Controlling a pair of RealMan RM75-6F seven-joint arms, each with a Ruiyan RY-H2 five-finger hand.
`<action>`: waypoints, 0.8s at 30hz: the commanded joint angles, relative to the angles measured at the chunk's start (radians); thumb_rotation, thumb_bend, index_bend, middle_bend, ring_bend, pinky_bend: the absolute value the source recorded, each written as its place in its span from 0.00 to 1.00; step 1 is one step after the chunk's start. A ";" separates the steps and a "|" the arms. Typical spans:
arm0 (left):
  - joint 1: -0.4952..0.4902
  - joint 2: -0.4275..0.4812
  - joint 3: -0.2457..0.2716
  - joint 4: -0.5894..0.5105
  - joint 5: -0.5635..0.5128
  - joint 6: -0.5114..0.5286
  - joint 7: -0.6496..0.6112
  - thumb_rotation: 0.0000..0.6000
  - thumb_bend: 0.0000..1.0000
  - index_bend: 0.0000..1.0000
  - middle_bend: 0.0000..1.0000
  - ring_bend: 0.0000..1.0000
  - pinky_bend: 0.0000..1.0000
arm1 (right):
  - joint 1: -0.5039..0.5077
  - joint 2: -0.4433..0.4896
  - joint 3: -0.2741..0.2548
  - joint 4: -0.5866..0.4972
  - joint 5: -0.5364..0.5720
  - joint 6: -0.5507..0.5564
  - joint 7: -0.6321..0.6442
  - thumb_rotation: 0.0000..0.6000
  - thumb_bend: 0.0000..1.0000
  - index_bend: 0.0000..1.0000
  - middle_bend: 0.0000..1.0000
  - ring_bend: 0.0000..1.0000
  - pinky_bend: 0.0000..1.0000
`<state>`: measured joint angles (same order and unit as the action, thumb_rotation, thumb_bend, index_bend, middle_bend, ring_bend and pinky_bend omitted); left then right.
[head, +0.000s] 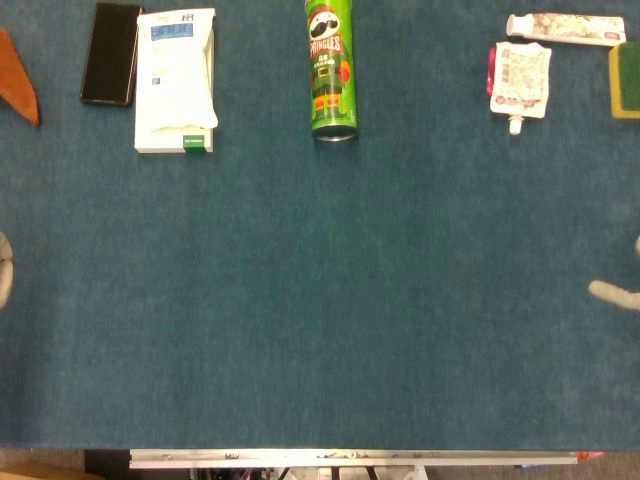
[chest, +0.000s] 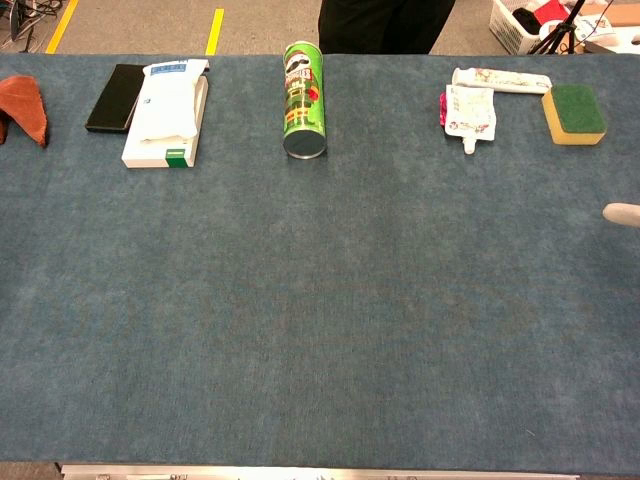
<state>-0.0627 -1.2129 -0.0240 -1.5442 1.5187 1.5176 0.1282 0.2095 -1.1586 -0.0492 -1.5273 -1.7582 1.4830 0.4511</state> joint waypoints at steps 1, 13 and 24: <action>0.000 0.001 -0.002 -0.001 0.000 0.003 -0.003 1.00 0.41 0.57 0.54 0.51 0.51 | 0.100 -0.012 -0.044 0.037 -0.109 -0.045 0.303 0.54 0.00 1.00 0.98 0.79 0.10; 0.003 0.007 -0.002 -0.010 0.003 0.009 -0.002 1.00 0.41 0.57 0.54 0.51 0.51 | 0.275 -0.020 -0.160 0.042 -0.259 -0.057 0.872 0.30 0.00 1.00 1.00 0.84 0.18; 0.004 0.009 -0.004 -0.012 0.001 0.012 -0.002 1.00 0.41 0.57 0.54 0.51 0.51 | 0.401 0.007 -0.296 0.108 -0.403 0.062 1.254 0.26 0.00 1.00 1.00 0.86 0.22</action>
<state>-0.0586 -1.2037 -0.0279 -1.5564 1.5201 1.5293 0.1257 0.5780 -1.1600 -0.3103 -1.4418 -2.1285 1.5102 1.6588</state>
